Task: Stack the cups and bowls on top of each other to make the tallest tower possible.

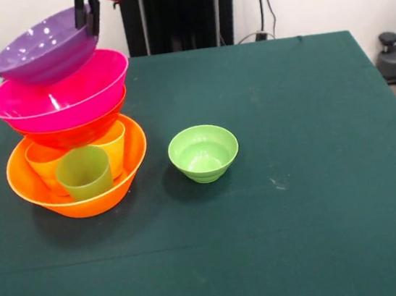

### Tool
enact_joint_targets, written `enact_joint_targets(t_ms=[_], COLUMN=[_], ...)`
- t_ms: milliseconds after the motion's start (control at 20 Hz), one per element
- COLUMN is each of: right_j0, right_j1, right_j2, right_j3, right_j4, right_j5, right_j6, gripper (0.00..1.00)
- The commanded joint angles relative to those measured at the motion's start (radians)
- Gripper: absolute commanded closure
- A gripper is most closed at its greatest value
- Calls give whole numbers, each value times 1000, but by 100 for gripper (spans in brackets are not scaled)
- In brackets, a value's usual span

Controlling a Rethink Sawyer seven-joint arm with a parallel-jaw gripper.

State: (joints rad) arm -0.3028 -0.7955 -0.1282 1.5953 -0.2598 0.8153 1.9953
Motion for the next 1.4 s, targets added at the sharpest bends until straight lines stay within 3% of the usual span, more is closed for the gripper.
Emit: enact_joint_targets(t_ms=[50,1400], right_j0=[29,54], right_j1=[88,145], right_j2=[44,-19], right_j3=[-73,-130], right_j4=[-80,-109], right_j5=[96,53], right_j6=[-30,-38], gripper=[100,100])
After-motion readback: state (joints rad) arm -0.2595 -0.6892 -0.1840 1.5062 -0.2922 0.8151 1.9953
